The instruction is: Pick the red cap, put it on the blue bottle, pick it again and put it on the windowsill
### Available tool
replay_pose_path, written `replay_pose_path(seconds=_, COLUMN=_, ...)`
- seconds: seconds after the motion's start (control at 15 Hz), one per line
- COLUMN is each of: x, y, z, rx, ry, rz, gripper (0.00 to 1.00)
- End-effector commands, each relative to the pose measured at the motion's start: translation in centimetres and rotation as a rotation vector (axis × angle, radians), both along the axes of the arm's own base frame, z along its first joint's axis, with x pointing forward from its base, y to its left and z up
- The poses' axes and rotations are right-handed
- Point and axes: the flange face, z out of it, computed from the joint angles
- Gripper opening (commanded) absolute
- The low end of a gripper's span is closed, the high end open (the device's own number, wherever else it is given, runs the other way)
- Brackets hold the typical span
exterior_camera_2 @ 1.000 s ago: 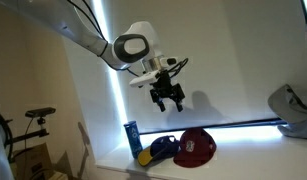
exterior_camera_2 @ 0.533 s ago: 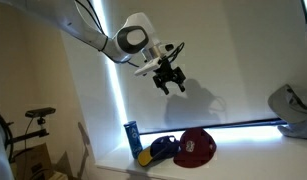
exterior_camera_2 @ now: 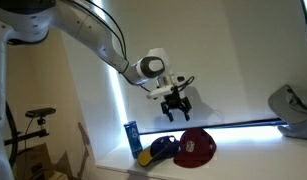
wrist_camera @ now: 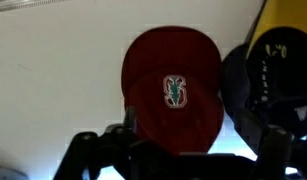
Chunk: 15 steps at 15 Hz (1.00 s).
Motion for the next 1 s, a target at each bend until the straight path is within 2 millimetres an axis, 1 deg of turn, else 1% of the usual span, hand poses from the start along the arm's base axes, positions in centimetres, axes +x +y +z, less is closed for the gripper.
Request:
replay_pose_path(seconds=0.0, x=0.4, y=-0.1, z=-1.9, rx=-0.001, ry=0.023, rz=0.002, gripper=1.00)
replay_pose_path(seconds=0.07, x=0.6, y=-0.1, z=-2.6, rx=-0.002, ry=0.027, rz=0.001, gripper=1.00)
replay_pose_path(seconds=0.13, x=0.6, y=-0.1, z=-2.2, rx=-0.003, ry=0.021, rz=0.000, gripper=1.00)
replay_pose_path(seconds=0.27, x=0.7, y=0.0, z=-0.6, rx=-0.004, ry=-0.003, rz=0.001, gripper=1.00)
replay_pose_path(seconds=0.33, x=1.9, y=4.2, z=2.5, rx=0.034, ry=-0.104, rz=-0.007, gripper=1.00)
replay_pose_path(seconds=0.4, x=3.1, y=6.2, z=3.5, rx=0.056, ry=-0.150, rz=-0.004, gripper=1.00)
replay_pose_path(seconds=0.53, x=7.3, y=10.3, z=4.4, rx=0.092, ry=-0.260, rz=0.036, gripper=1.00)
replay_pose_path(seconds=0.6, x=6.0, y=8.9, z=5.5, rx=0.093, ry=-0.277, rz=0.069, gripper=1.00)
replay_pose_path(seconds=0.67, x=7.1, y=9.7, z=5.6, rx=0.087, ry=-0.293, rz=0.088, gripper=1.00)
replay_pose_path(seconds=0.73, x=7.7, y=9.4, z=5.2, rx=0.061, ry=-0.291, rz=0.089, gripper=1.00)
replay_pose_path(seconds=0.8, x=8.0, y=8.5, z=5.2, rx=-0.009, ry=-0.263, rz=0.060, gripper=1.00)
replay_pose_path(seconds=0.93, x=8.2, y=4.4, z=4.5, rx=-0.114, ry=-0.206, rz=-0.027, gripper=1.00)
